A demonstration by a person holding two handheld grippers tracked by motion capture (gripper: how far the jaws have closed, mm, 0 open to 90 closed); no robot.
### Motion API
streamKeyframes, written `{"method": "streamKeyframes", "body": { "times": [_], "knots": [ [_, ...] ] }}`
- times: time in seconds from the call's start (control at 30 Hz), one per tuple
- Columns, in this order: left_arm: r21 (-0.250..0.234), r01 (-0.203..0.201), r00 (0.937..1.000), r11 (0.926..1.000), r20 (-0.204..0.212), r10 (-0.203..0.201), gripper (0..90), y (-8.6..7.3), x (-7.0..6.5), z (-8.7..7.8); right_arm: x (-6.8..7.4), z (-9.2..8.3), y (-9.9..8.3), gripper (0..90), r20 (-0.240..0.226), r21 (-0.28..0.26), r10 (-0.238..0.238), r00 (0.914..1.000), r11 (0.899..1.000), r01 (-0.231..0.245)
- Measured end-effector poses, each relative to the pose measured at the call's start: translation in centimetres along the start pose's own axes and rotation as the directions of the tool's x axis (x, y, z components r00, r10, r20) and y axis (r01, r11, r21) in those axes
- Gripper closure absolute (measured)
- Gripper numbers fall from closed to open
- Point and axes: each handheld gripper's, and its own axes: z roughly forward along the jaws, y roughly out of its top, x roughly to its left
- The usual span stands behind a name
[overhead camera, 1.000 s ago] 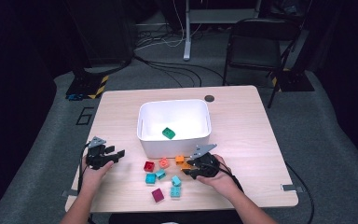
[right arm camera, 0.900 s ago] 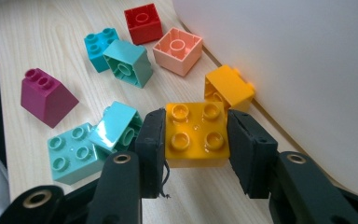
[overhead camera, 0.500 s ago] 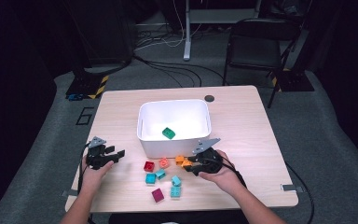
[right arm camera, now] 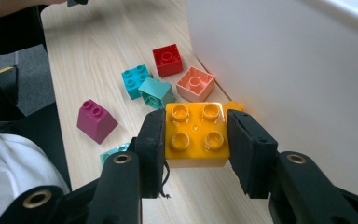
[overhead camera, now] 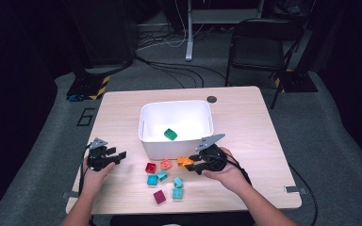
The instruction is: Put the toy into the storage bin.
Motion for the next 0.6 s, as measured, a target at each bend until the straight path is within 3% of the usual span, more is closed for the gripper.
{"method": "streamKeyframes", "body": {
  "times": [0.6],
  "knots": [
    [-0.005,0.003,1.0000,1.0000,-0.003,-0.003,41.0,0.0,0.0,0.0,0.1,-2.9,3.8,58.3,-0.023,-0.024,-0.024,0.9995,0.999,0.023]
  ]
}}
